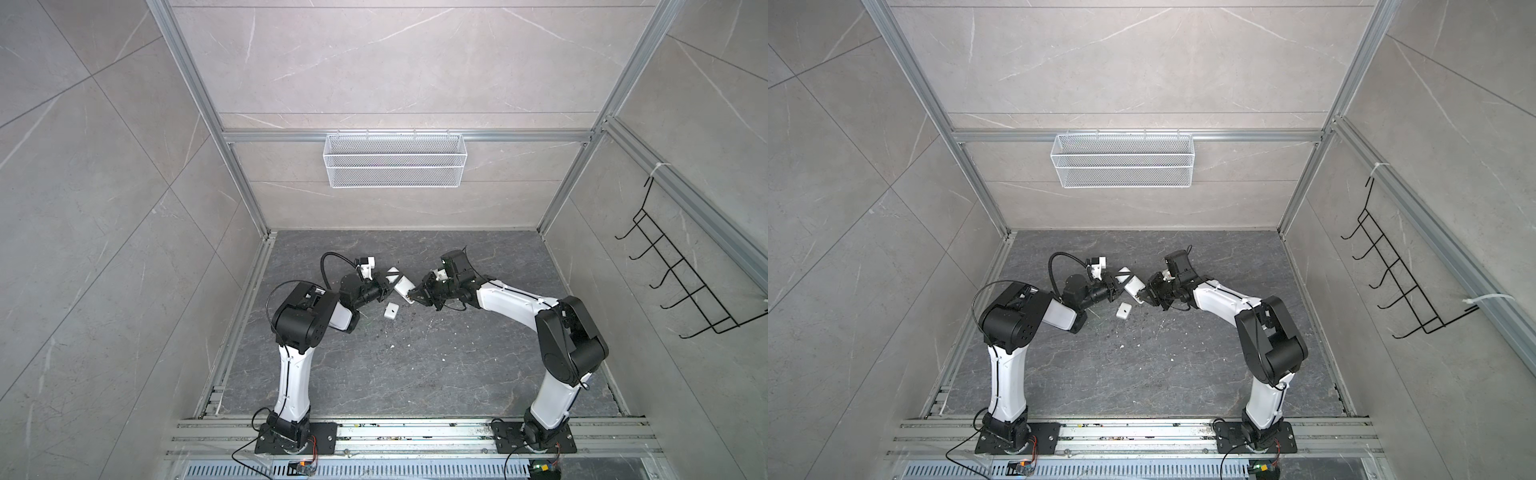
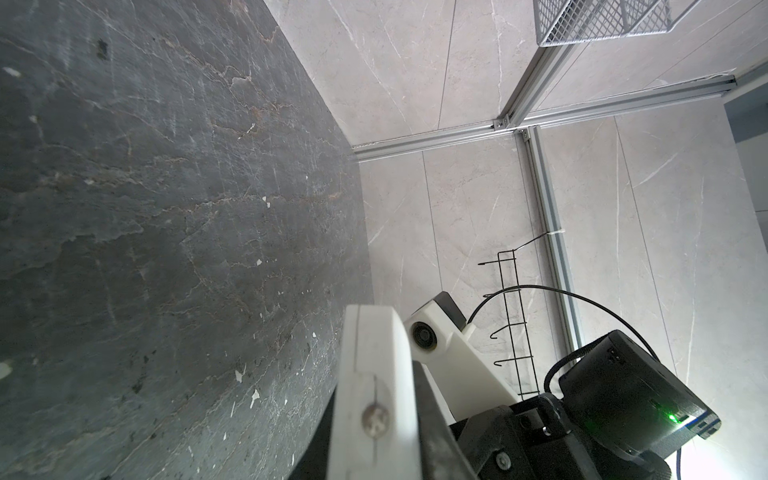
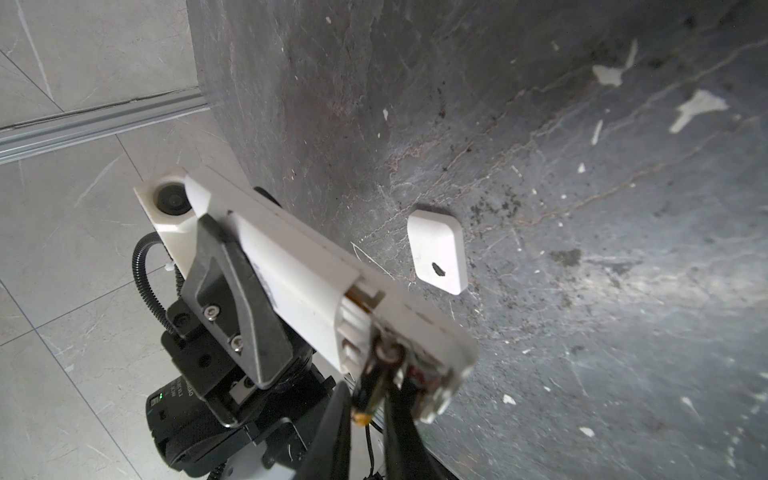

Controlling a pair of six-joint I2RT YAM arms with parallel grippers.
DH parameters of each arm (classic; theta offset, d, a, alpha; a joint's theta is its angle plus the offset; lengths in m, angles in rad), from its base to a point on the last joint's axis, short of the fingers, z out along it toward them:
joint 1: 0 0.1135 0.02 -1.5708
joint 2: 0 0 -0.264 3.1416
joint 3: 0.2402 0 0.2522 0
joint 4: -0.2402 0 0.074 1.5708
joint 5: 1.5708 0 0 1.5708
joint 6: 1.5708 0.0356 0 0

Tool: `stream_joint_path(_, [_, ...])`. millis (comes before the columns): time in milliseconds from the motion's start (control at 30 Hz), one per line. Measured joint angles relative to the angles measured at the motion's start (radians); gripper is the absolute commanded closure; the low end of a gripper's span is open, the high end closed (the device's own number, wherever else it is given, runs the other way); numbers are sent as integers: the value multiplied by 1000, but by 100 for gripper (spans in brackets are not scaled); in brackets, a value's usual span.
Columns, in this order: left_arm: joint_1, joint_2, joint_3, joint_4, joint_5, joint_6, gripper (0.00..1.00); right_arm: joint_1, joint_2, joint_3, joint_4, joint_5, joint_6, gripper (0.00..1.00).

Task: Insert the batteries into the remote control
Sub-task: 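Insert the battery into the remote's compartment beside the red-topped battery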

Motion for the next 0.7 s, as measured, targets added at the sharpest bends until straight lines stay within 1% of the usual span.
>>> stream_joint_path(267, [0,0,0,0,-1,-6,100,0,0,0,-1,0,-2,79])
stream_joint_path(433, [2,0,0,-2,0,-21,100,-2,-6,0,-17,0,-26,78])
stream_joint_path(700, [17,0,0,3,-2,-90,100,-11,-53,5,-92,13,-84,78])
